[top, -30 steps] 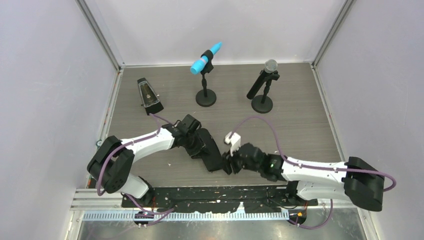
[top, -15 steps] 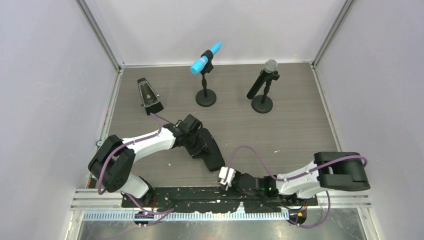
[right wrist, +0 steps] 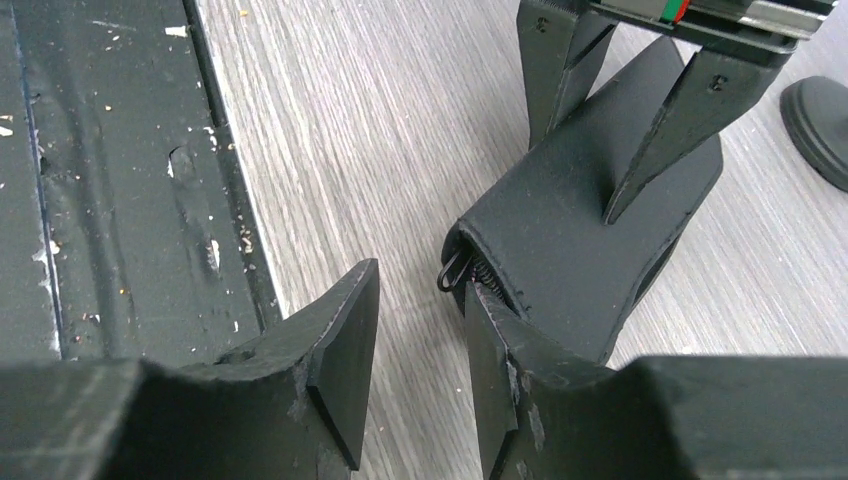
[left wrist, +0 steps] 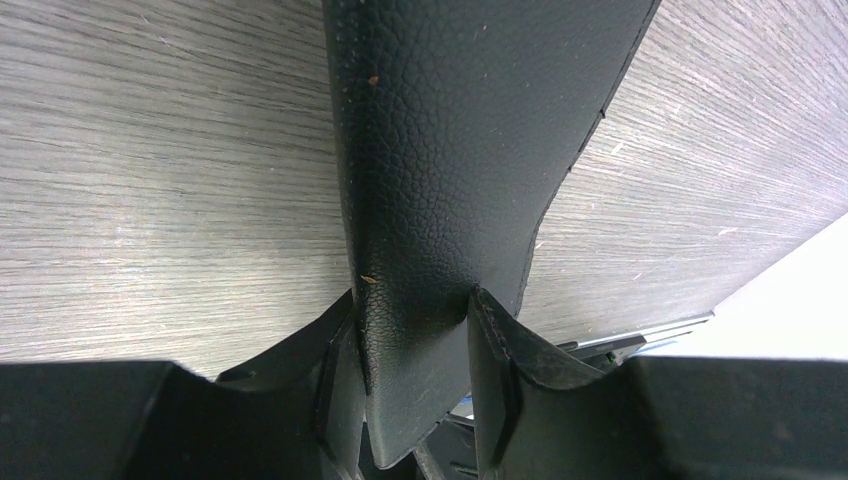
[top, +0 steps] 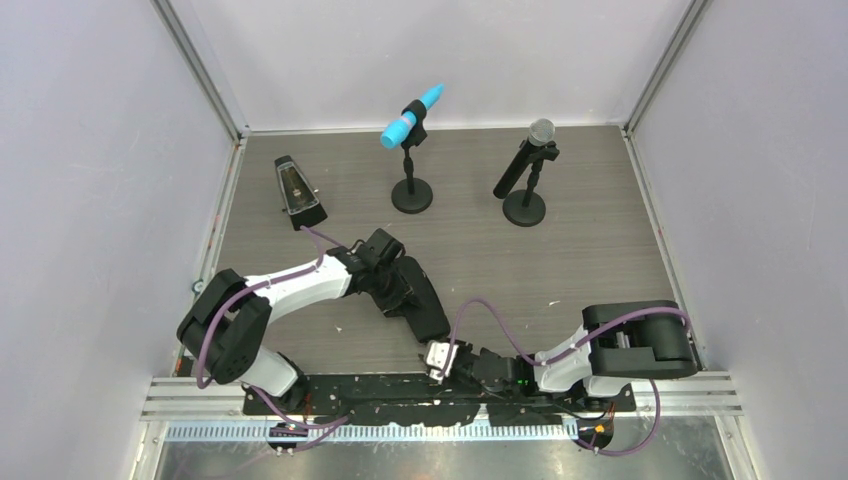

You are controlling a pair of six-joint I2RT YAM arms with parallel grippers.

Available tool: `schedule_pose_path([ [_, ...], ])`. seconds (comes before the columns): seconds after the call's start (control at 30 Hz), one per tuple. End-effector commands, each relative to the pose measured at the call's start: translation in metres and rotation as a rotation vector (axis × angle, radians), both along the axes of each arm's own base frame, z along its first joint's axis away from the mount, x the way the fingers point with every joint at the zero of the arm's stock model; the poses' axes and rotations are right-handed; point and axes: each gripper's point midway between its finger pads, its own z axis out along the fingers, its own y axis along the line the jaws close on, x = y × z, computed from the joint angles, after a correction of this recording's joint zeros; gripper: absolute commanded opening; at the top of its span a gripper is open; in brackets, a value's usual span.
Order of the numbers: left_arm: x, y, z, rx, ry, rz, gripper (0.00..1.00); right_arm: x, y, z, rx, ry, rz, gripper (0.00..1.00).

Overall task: Sort the hair-cutting tools
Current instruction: Zip the hairdressing tool bag at the center of the board.

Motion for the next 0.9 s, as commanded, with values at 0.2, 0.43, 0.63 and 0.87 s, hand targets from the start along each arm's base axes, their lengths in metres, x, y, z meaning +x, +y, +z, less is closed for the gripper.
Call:
schedule_pose_path([
  [0.2, 0.005, 0.006, -0.009, 0.035, -0.024, 0.035, 0.31, 0.013, 0.017, 0.032, 0.1, -0.079, -0.06, 0.41],
  [0.43, 0.004, 0.006, -0.007, 0.033, -0.032, 0.04, 0.31, 0.016, 0.019, 0.033, 0.1, -0.091, -0.076, 0.34],
  [0.63, 0.003, 0.006, -0.005, 0.027, -0.041, 0.043, 0.31, 0.016, 0.019, 0.029, 0.084, -0.084, -0.081, 0.23],
  [0.87, 0.006, 0.013, -0.005, 0.057, -0.053, 0.039, 0.31, 0.017, 0.004, 0.019, 0.053, -0.045, -0.107, 0.07],
])
